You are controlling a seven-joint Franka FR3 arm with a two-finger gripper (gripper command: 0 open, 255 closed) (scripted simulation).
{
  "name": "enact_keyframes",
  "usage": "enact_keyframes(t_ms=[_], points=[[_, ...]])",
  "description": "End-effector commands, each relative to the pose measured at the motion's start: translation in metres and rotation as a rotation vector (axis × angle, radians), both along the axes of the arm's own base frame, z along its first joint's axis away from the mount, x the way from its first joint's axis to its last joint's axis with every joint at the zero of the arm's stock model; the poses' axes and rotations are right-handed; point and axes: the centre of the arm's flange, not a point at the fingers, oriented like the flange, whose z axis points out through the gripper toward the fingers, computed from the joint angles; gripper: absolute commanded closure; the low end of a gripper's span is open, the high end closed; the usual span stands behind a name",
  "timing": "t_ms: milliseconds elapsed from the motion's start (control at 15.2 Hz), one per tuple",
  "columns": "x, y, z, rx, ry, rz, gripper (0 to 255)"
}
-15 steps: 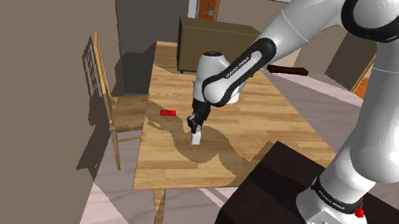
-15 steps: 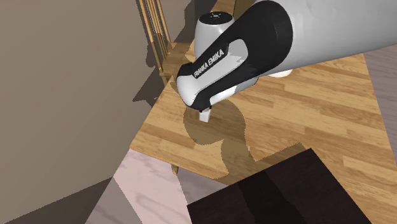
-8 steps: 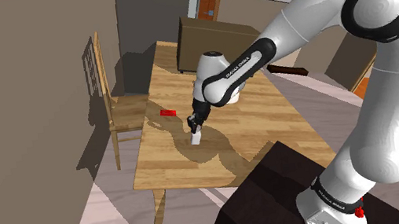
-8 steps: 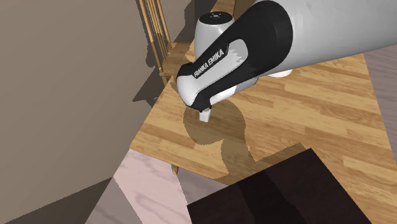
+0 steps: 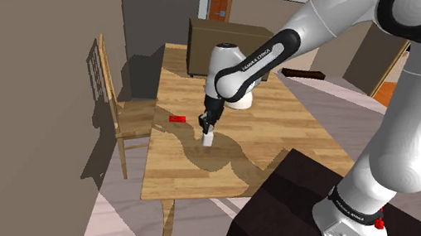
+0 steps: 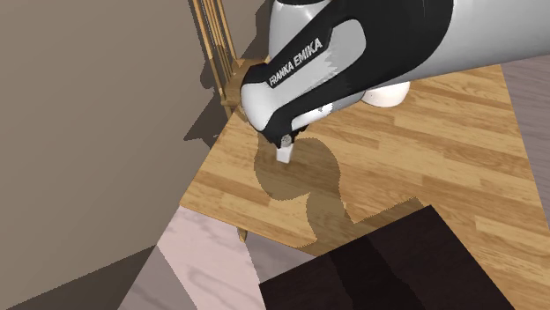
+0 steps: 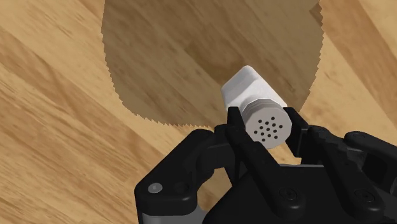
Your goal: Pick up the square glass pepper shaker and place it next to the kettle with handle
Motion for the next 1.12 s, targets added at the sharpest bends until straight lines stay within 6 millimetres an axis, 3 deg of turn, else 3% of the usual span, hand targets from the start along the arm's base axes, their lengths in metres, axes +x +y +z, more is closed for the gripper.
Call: enact_keyframes(t_ms=[0,1056], points=[[-0.001,0.001,0.011,0.0,0.0,0.0,255],[-0.001,0.001,0.096,0.0,0.0,0.0,255]])
